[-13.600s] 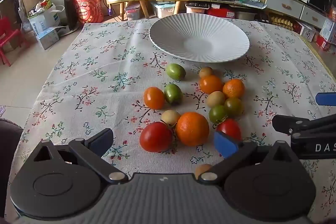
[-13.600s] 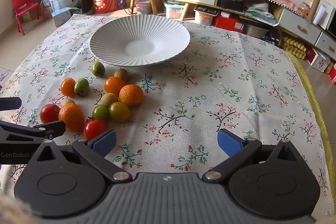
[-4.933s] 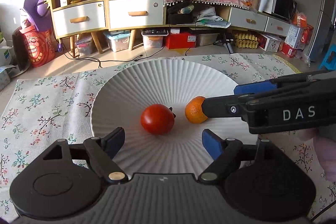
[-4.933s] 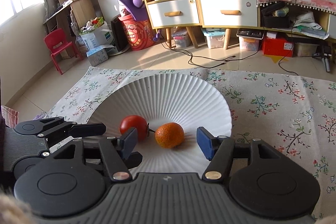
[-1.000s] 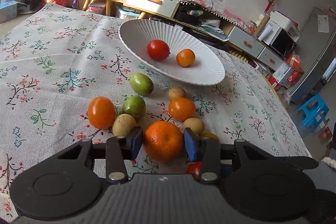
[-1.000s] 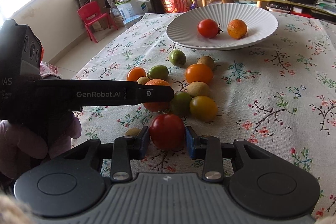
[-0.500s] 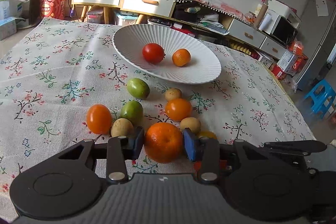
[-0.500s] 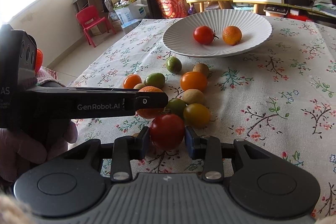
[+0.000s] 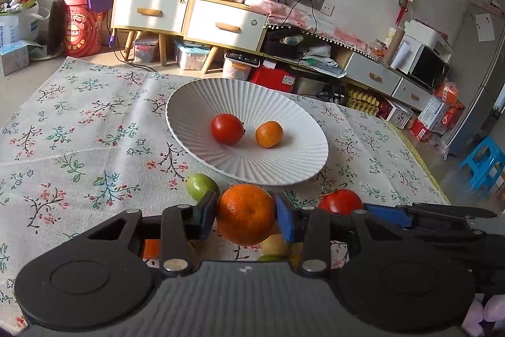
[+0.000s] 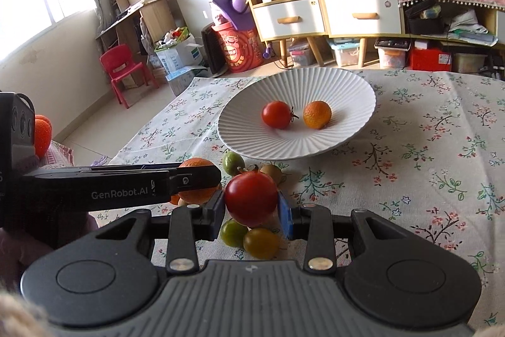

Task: Organize fruits
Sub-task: 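Carry the red tomato and mandarin over the white plate with both tools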

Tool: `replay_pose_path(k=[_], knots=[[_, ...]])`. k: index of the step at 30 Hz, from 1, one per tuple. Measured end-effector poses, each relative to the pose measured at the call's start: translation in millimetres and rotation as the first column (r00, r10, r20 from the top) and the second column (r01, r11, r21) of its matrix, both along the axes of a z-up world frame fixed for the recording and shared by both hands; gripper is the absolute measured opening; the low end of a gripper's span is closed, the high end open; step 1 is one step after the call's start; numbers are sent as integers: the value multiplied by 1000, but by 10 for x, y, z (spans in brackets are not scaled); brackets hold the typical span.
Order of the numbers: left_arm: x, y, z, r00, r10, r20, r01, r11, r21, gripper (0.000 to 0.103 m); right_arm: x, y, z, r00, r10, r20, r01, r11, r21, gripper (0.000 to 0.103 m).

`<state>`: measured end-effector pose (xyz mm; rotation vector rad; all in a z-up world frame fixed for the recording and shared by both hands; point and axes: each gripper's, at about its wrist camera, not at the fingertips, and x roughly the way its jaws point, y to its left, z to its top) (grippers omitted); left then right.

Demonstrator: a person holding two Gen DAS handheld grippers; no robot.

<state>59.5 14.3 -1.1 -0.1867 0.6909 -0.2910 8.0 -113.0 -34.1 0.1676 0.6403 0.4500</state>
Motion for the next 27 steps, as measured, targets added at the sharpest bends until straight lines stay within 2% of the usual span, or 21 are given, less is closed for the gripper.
replay_pose_path(k=[7, 9, 15, 20, 23, 27], knots=[[284, -135, 42, 999, -44, 30, 44, 999, 24, 30, 345, -202, 62, 997, -62, 41, 63, 998, -9, 33], [387, -164, 18, 999, -48, 22, 47, 999, 18, 30, 393, -232, 53, 997, -68, 39, 68, 998, -11, 33], [526, -283, -61, 996, -83, 35, 80, 994, 71, 30, 645, -325, -16, 995, -101, 5, 101, 995, -23, 33], [638, -309, -120, 996, -86, 28, 84, 993, 77, 30, 743, -310, -25, 997, -74, 21, 75, 996, -48, 33], [701, -308, -151, 994, -104, 28, 101, 992, 76, 30, 825, -230, -77, 999, -47, -12, 46, 995, -90, 33], [764, -252, -183, 993, -112, 23, 111, 992, 54, 31, 894, -218, -86, 999, -33, -24, 31, 996, -87, 33]])
